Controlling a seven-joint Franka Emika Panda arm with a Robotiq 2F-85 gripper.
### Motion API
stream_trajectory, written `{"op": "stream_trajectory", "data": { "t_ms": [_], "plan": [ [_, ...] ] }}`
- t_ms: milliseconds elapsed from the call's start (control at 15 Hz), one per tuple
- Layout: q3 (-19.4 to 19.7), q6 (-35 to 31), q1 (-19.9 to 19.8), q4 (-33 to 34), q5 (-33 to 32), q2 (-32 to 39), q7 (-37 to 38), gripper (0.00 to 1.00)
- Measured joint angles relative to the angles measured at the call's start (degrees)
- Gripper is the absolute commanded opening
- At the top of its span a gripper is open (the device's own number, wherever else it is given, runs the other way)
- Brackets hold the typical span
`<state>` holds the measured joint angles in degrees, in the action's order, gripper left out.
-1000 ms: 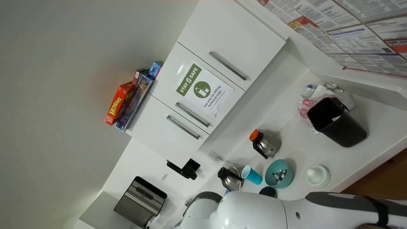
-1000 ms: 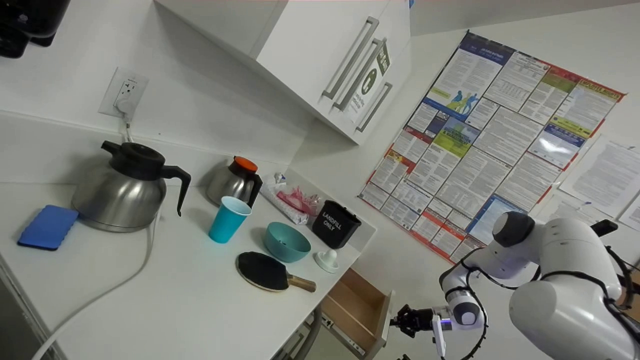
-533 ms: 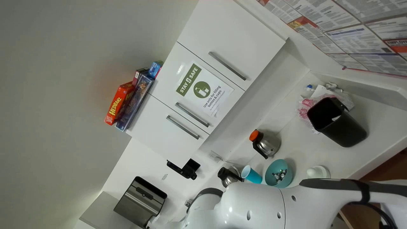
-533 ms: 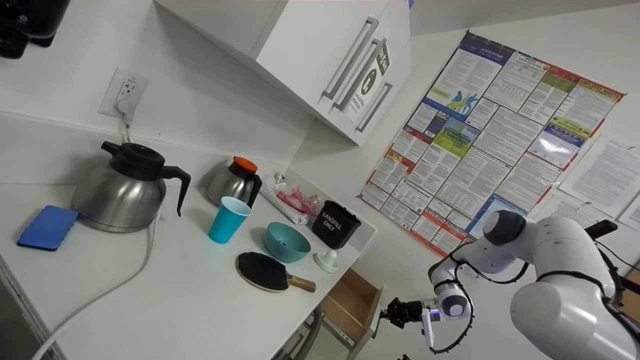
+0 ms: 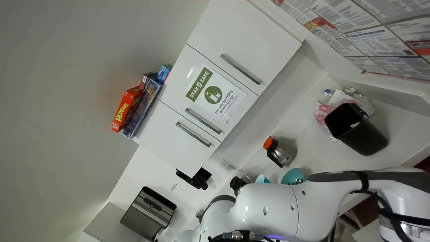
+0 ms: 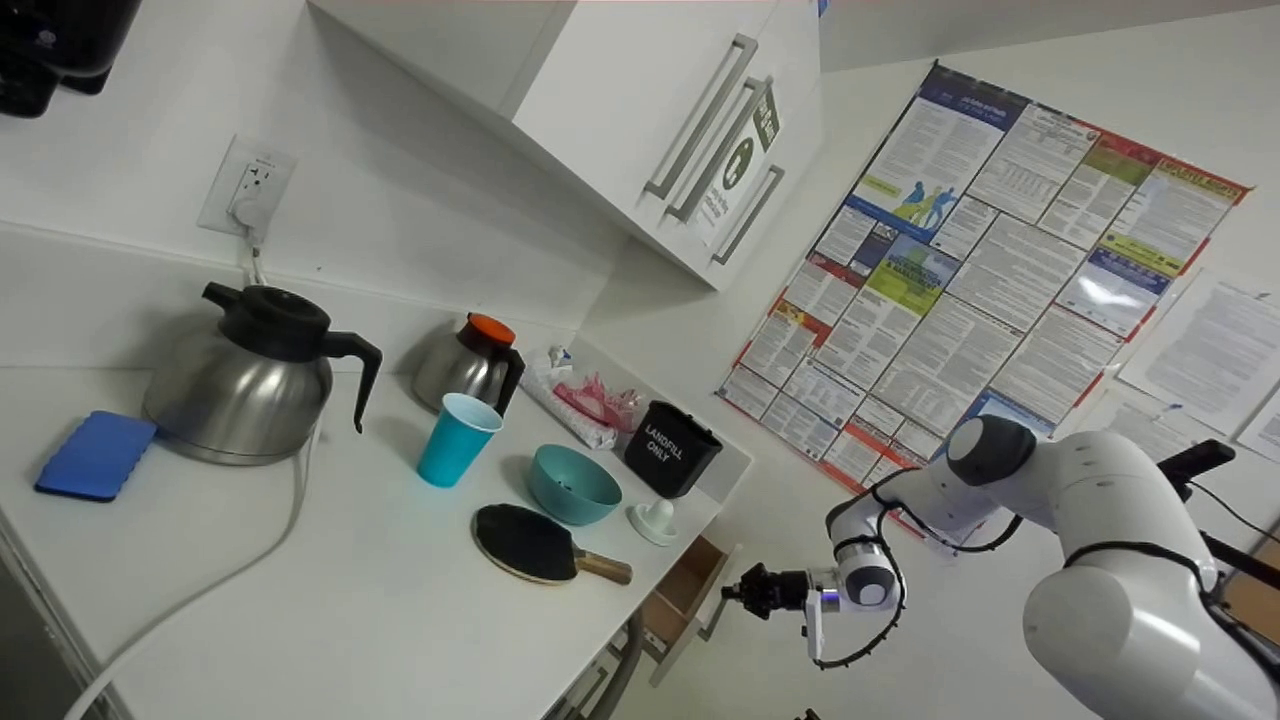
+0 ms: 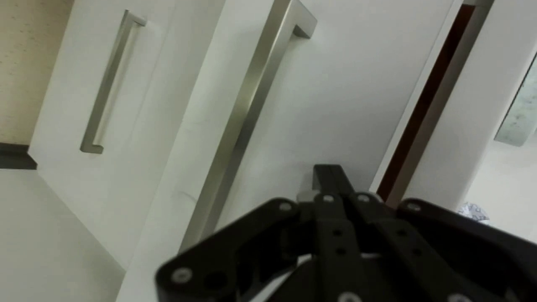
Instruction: Take the object out of the drawer then close the drawer
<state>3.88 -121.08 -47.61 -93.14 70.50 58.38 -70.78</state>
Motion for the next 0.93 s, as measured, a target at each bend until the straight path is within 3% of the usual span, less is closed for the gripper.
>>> {"op": "stream_trajectory", "data": {
  "t_ms": [533, 933],
  "plan": [
    [-0.5, 0.0, 5.1, 7.5, 6.2, 5.3, 0.0, 0.00],
    [-0.5, 0.0, 6.5, 12.6, 7.6, 9.1, 0.0, 0.00]
  ]
}}
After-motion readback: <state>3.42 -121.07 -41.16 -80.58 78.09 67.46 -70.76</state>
